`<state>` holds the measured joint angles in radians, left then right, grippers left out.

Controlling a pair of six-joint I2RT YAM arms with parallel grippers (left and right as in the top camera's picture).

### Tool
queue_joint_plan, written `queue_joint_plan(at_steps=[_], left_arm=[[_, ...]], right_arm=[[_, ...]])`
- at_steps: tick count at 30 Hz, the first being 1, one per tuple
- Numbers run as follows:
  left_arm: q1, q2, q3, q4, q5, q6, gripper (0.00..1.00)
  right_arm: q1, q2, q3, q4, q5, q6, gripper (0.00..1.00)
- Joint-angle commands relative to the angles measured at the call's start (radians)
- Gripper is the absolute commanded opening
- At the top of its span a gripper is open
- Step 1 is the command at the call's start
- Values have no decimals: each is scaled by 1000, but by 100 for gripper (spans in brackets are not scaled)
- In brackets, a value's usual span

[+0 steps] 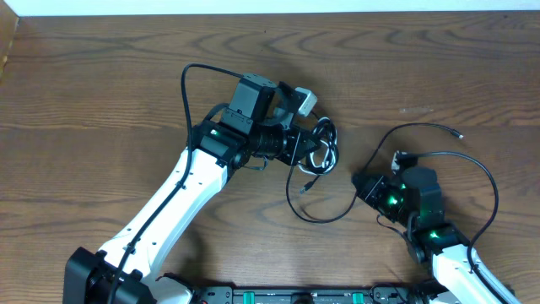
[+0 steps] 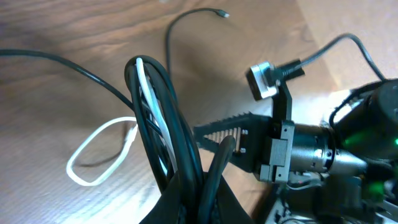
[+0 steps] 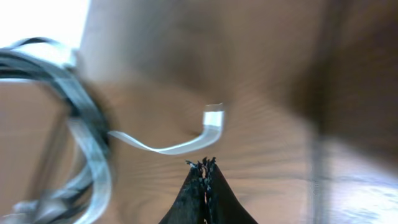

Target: Untangle cables

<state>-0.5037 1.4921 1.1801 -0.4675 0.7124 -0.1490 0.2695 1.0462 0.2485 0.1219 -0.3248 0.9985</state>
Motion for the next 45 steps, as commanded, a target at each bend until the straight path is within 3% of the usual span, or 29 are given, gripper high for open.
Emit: queue_joint_plan(at_steps=[1,6,9,13,20,34,42,45], left_arm=[[11,-23,26,5,-72,23,7],[26,-23,26,4,-92,-6,8],[19,-23,26,-7,-74,-5,7],[19,-22,26,-7,6,-5,7],[19,-22,26,-6,92,-5,8],[-45,-22,26,35,92,-5,8],[-64,-23,26,49,95,-2,7],[-62,-23,26,100,194,-2,8]], right_arm=[[0,1,0,-61,155,-30,1],[0,1,0,-58,153,-31,1],[0,1,0,25,88,-32,15],[0,1,0,164,16,-31,25],[1,1,0,258,-106,6,29],[46,1,0,257,-130,79,24],[55,5,0,203,-60,78,1],[55,20,0,172,-55,77,1]])
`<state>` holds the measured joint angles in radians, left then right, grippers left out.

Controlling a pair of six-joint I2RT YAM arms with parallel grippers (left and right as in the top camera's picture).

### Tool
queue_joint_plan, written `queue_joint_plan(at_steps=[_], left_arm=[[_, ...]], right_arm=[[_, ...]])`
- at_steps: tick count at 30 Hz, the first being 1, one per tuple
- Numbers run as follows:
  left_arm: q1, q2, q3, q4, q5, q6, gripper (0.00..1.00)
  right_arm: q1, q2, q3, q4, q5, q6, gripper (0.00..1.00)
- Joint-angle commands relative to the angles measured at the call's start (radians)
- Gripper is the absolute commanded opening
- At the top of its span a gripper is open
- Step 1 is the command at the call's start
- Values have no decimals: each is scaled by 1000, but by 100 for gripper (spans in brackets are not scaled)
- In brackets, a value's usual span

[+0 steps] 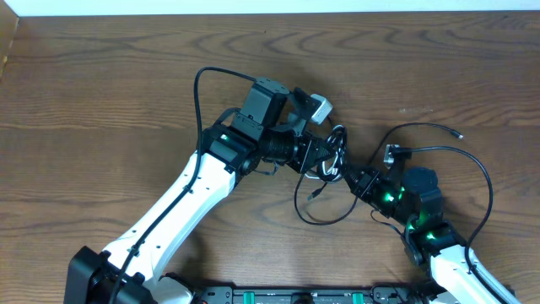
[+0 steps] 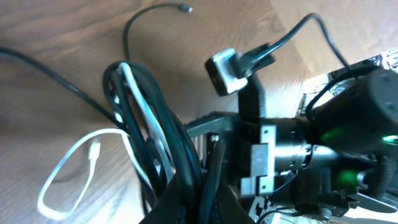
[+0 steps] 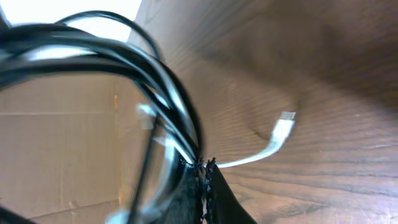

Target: Untangle cables

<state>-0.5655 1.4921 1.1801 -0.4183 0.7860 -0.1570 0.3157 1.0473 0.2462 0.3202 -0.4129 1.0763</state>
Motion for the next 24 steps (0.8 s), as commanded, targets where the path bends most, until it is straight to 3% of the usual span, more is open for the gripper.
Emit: queue_joint_plan(at_steps=[1,9,15,24], left_arm=[[0,-23,26,73,159,6,8],[0,-23,26,125,216,7,8],[0,-23,26,46,-45,37,8],[0,-23,26,34,-159,26,8]], right_arm=[[9,28,2,-34,35,0,1],[6,98,2,-55,130,-40,1],[-6,84,2,-25,87,-79,7],[-11,84,2,-24,39,-90,7]])
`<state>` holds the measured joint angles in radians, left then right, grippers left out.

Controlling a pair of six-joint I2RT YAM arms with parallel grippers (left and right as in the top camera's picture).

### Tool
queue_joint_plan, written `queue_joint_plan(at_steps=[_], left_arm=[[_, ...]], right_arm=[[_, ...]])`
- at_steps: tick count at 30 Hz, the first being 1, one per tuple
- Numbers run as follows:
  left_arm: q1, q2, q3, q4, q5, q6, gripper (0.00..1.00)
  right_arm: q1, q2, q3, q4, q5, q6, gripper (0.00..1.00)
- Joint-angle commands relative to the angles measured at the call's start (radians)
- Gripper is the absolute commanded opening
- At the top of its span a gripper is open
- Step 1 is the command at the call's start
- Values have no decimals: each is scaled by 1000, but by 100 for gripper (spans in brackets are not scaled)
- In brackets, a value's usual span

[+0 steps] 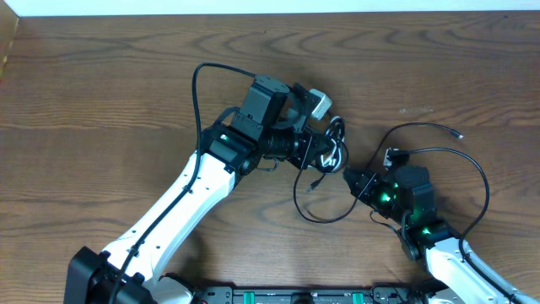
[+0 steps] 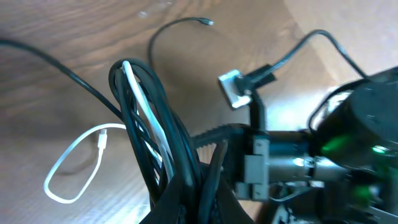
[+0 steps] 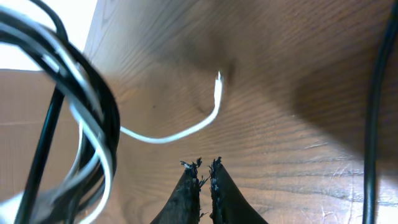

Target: Untangle cables

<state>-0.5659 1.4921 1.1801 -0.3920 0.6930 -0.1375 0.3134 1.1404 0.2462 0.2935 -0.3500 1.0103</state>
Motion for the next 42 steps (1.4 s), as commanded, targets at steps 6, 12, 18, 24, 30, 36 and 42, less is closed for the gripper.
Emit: queue_joint_plan(at_steps=[6,12,18,24,30,36,42], left_arm=[[0,-23,26,3,-66,-35,8],[0,-23,26,4,-100,-129,7],[0,-23,26,5,-111,-210,7],[0,-23,26,20,-111,-220,8],[0,-23,26,23,-111,-220,7],[0,-23,26,23,-111,-220,8],[0,-23,26,23,-111,-220,8]], right_arm=[[-15,-9,2,15,-26,-25,6],[-40,-11,2,32,-27,-24,1],[-45,-11,2,32,-27,-10,1],[-45,-11,2,43,-39,-63,1],[-44,-16,2,62,-79,-92,1],[-44,-18,2,62,-80,-92,1],[-45,-18,2,62,-80,-92,1]])
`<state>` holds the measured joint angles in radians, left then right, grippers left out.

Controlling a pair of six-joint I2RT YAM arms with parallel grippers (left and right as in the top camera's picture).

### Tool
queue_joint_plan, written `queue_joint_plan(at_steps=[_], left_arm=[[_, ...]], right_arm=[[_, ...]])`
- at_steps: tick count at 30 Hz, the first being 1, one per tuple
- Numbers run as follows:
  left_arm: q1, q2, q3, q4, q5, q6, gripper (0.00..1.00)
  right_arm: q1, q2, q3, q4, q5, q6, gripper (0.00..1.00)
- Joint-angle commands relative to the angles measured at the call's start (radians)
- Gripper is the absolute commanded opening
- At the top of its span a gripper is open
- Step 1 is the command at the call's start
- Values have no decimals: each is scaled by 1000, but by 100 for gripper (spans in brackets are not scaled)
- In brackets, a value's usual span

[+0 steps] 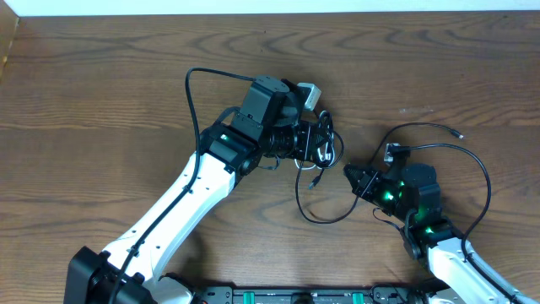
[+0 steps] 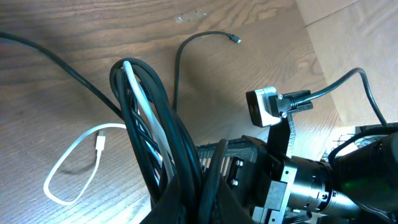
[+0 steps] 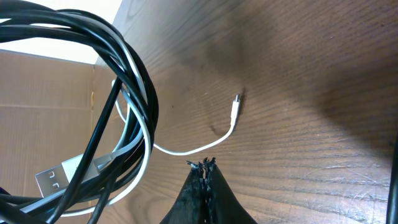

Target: Untangle cables

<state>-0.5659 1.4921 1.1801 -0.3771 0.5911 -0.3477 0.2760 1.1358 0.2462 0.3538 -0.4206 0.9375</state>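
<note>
A tangled bundle of black cables with one white cable (image 2: 146, 118) hangs in my left gripper (image 2: 198, 198), which is shut on its lower part. In the overhead view the cable bundle (image 1: 321, 142) sits mid-table, and a black loop (image 1: 325, 211) trails from it onto the wood. The white cable's free end (image 3: 234, 102) lies on the table. My right gripper (image 3: 204, 164) is shut with nothing in it, a short way right of the bundle (image 3: 127, 106), whose grey USB plug (image 3: 53, 180) dangles low. In the overhead view the right gripper (image 1: 349, 177) points left at the bundle.
A thin black cable (image 1: 430, 128) arcs over the wooden table (image 1: 101, 101) by the right arm, its plug (image 1: 458, 134) at the far right. A white wall edge (image 1: 253, 7) borders the back.
My right gripper's fingers stood a slit apart and are now pressed together, empty. The left gripper with the bundle has shifted slightly left. The white cable end lies in the same place.
At first my left gripper held the bundle up, with the right gripper shut and well clear of it. Then the bundle was further right, touching the right fingertips. After that the two were apart again, right fingers slightly parted. Now the right gripper is shut on nothing.
</note>
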Motion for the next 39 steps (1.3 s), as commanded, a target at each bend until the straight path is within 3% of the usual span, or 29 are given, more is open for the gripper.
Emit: queue_joint_plan(at_steps=[1,16,24,30,37,39], left_arm=[[0,-23,26,8,-9,-10,7],[0,-23,26,8,-9,-10,8],[0,-23,26,8,-9,-10,7],[0,-23,26,8,-9,-10,7],[0,-23,26,9,-9,-10,8],[0,-23,26,9,-9,-10,8]], right_arm=[[-7,-13,2,2,-8,-20,1],[-60,-43,3,-2,-9,-106,1],[-119,-97,4,-91,3,-161,2],[-170,-151,68,-277,60,-227,2],[-177,-183,254,-651,201,-266,1],[-177,-183,263,-668,176,-261,1]])
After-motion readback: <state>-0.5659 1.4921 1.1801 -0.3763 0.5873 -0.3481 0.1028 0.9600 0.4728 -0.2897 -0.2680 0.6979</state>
